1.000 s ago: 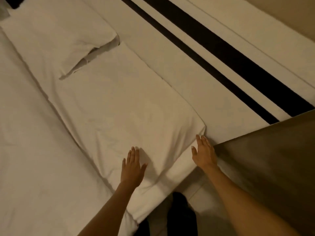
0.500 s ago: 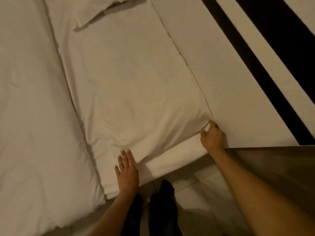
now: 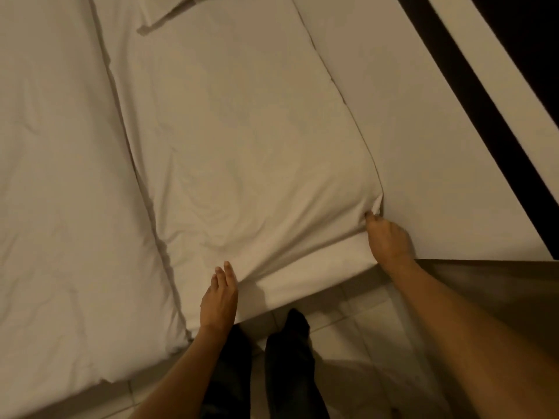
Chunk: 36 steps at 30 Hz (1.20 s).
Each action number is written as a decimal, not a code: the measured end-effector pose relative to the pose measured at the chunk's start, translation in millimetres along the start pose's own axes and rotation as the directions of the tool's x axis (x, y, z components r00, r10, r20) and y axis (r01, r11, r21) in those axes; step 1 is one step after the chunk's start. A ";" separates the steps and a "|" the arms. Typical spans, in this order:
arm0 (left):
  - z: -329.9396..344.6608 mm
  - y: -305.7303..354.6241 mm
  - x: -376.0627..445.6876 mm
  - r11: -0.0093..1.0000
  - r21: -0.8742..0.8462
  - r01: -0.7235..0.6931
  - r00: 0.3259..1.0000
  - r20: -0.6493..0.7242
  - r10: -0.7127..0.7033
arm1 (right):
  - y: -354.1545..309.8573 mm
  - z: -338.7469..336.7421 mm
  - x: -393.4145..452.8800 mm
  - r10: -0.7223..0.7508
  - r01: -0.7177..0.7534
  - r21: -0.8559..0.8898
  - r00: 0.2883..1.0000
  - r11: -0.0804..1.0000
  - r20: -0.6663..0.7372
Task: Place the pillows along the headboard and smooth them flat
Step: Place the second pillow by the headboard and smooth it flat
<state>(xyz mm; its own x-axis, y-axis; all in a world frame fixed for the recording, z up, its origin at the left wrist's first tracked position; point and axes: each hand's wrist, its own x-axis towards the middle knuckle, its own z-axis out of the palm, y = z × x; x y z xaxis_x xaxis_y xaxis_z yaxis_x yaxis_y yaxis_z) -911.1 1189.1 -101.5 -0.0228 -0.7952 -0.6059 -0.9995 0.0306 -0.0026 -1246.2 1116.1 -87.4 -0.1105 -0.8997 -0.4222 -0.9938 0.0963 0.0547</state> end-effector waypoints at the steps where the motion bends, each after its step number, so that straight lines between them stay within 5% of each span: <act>1: -2.7 -1.6 -4.1 1.000 0.014 0.001 1.000 -0.013 -0.001 | 0.3 0.1 -5.1 -0.017 0.020 -0.078 0.999 0.997 0.035; 10: -16.4 -11.2 -26.6 0.976 0.206 -0.066 0.994 -0.073 0.083 | 7.5 -3.4 -21.5 -0.122 0.170 -0.469 0.984 0.867 0.131; 16: -1.7 4.4 -30.9 0.979 0.200 -0.035 0.999 0.006 0.034 | 8.3 9.3 -21.2 -0.167 0.262 -0.567 0.962 0.781 0.214; 21: 11.0 -5.5 -27.1 0.990 0.134 0.032 0.998 0.052 -0.039 | 2.0 2.0 -17.6 -0.112 0.192 -0.555 0.978 0.809 0.175; 25: 10.9 -13.2 -27.7 0.987 0.076 0.138 0.989 0.041 -0.141 | -16.6 -9.4 -28.2 0.008 0.066 -0.482 0.988 0.874 0.151; 29: -17.9 -7.4 -4.3 0.954 -0.258 0.151 0.963 -0.180 -0.200 | -36.1 -32.9 -18.0 0.119 -0.126 -0.105 0.991 0.987 -0.064; 33: -49.8 14.3 45.4 0.927 -0.375 -0.018 0.933 -0.339 -0.118 | -53.5 -49.2 22.6 0.051 -0.006 0.131 0.938 0.991 -0.343; 36: -63.8 36.7 78.3 0.938 -0.321 -0.129 0.927 -0.374 0.000 | -67.8 -46.0 52.1 -0.065 0.151 0.193 0.918 0.969 -0.391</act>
<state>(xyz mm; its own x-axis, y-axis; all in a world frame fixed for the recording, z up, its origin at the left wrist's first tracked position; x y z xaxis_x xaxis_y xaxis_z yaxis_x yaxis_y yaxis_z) -950.8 1089.3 -98.3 -0.0287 -0.9640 -0.2644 -0.9416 -0.0626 0.3308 -1184.2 1043.1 -71.5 -0.0331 -0.9988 -0.0373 -0.9818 0.0395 -0.1858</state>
